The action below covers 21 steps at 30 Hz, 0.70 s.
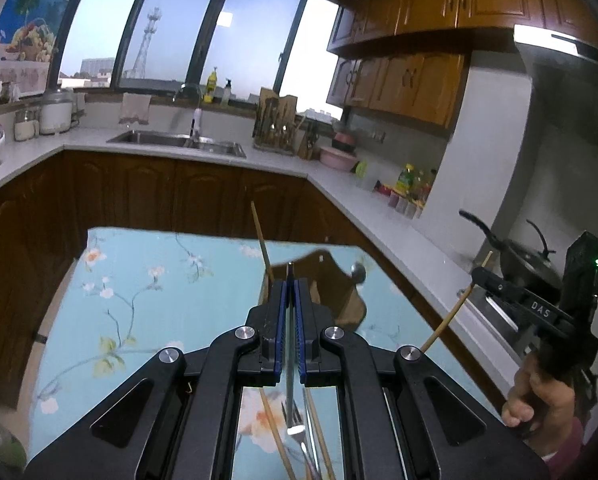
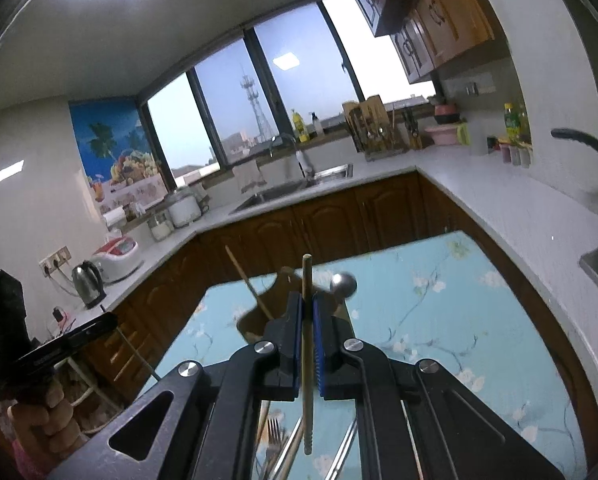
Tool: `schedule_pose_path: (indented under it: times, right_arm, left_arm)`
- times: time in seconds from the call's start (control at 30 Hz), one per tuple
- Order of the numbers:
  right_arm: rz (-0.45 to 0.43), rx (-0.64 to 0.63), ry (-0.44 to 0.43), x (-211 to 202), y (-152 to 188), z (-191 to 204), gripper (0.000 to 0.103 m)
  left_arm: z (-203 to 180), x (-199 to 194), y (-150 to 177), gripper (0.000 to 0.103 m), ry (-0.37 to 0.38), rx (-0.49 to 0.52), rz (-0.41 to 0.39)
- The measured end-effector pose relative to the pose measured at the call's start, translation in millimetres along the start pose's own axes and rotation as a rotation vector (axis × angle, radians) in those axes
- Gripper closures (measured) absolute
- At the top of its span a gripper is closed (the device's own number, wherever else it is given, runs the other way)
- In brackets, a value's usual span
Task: Organize utensils
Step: 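Carry the chopstick with the right gripper while the left gripper carries the metal utensil into the holder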
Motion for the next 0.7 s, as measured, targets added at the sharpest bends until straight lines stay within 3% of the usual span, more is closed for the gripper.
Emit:
schedule_pose_path:
  times: [0.27,0.43,0.7]
  right_arm:
    - [-0.132,0.006,-0.004,6.2,-54.3,6.6,0.097]
    - [-0.184,0.002,0.009,22.5,-81.6,10.2,0.097]
    - [-0.175,-0.02,0.051,67.9,-75.4,2.4,0.097]
  left_arm:
    - [0.1,4.8,-61.3,0.099,0.001,-0.009,-0.118]
    - [1.3,29.1,-93.7,0.099,-0.022,-0.011,-0.163]
    - [12.5,100.5,-85.0,0.099,-0.035,-0.047,-0.151]
Point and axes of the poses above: each gripper's, at about its wrist camera, not at the fingertips, and x roughly the way its jaws point, z to its left, y to its underside, the point moved 5 cm from there along x, roughly the way its jaws point, and after that the axes turned 4 degrees about z, right-handed, at the moved point
